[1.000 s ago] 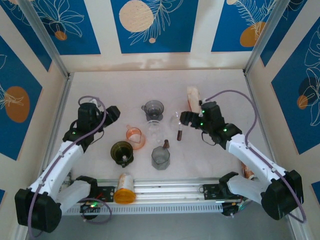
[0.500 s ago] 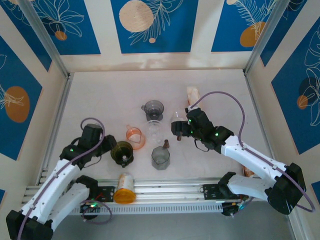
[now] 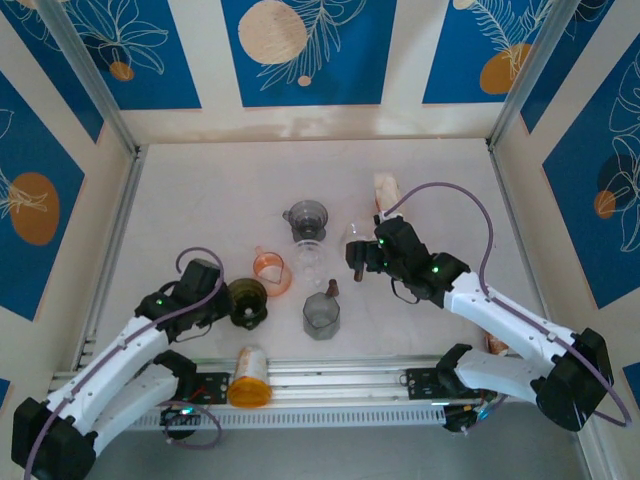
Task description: Place the coffee filter in the dripper
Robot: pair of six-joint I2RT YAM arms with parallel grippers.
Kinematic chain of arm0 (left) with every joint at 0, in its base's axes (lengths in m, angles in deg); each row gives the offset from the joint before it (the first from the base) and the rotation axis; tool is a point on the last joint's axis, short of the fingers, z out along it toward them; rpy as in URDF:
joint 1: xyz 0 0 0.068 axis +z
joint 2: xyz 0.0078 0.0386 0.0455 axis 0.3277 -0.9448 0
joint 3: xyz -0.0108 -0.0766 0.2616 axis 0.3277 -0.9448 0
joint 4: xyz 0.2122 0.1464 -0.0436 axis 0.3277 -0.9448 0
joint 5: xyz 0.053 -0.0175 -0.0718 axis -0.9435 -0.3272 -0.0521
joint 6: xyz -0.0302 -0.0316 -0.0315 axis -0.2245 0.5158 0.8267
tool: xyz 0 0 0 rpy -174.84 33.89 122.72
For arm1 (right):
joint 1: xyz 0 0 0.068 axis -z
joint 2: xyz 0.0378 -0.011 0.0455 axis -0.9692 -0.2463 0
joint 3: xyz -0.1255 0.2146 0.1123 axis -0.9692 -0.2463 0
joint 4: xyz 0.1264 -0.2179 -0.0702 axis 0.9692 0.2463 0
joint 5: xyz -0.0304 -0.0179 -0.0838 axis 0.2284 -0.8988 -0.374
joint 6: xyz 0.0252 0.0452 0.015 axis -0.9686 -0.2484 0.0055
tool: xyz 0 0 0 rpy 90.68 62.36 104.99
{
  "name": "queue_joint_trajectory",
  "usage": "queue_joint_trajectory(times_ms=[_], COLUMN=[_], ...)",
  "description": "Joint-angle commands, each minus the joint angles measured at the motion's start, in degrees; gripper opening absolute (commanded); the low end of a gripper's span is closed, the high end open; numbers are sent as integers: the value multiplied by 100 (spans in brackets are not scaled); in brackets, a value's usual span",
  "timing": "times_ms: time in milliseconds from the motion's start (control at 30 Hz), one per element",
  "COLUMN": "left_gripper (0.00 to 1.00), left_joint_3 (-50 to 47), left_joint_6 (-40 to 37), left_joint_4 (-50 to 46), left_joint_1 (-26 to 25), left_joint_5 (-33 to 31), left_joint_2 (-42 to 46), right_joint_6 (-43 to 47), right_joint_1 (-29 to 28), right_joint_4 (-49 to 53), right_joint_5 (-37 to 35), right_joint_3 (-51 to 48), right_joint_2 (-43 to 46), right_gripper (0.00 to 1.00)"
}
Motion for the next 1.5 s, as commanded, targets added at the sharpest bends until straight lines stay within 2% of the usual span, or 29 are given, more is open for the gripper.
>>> queue_joint_trajectory(times_ms=[0, 233, 400, 600, 733, 933, 1033, 1167, 1300, 1467], left_gripper=[0, 0, 0, 0, 0, 0, 0, 0, 0, 0], left_joint_3=[86, 609, 1338, 2141, 2553, 3133, 3360, 3376, 3311, 3260], left_joint_6=[-61, -188, -390, -670, -614, -434, -426, -342, -272, -270], left_joint_4=[-343, -1055, -1512, -1389, -1122, -463, -199, 210, 421, 261], left_joint_1=[-57, -57, -45, -134, -741, -2410, -2961, -3288, -3354, -3360], left_joint_5=[-119, -278, -436, 95, 26, -386, -352, -61, 90, -117], left_joint_2=[-46, 326, 590, 284, -80, -1087, -1659, -2184, -2444, -2464], right_joint_6=[-111, -141, -183, -228, -288, -349, -343, -346, -347, -328], right_joint_1=[54, 94, 118, 264, 406, 602, 658, 724, 761, 779], right_joint_4=[104, 170, 257, 375, 449, 566, 612, 630, 641, 646], right_joint_5=[-222, -269, -366, -455, -464, -464, -448, -416, -367, -312], right_joint_3=[-20, 8, 39, 13, -35, -114, -147, -221, -260, -270], right_joint_2=[144, 223, 329, 489, 569, 668, 742, 833, 882, 913], right_gripper=[90, 90, 90, 90, 90, 90, 90, 90, 90, 90])
